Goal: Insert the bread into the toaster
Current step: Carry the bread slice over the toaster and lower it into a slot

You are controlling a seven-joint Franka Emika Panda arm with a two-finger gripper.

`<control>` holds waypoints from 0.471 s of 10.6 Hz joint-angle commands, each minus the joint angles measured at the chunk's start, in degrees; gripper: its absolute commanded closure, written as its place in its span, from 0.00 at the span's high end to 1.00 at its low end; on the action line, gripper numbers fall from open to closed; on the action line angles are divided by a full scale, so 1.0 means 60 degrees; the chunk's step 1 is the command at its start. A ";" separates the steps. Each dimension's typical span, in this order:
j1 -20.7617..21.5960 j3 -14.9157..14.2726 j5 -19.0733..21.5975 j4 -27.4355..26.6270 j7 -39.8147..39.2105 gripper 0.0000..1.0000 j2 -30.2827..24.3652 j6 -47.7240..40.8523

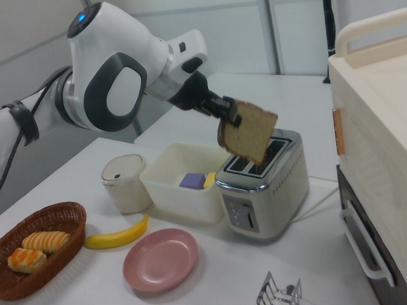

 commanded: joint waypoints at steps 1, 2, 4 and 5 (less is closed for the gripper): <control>0.0372 -0.0086 0.0102 0.0066 0.1178 0.00 0.0656 0.1500; 0.0402 -0.0086 0.0102 0.0095 0.1253 0.00 0.0861 0.1895; 0.0796 -0.0203 0.0088 0.0153 0.1486 0.00 0.1460 0.2512; 0.0812 -0.0247 -0.0072 0.0154 0.1618 0.00 0.1696 0.2630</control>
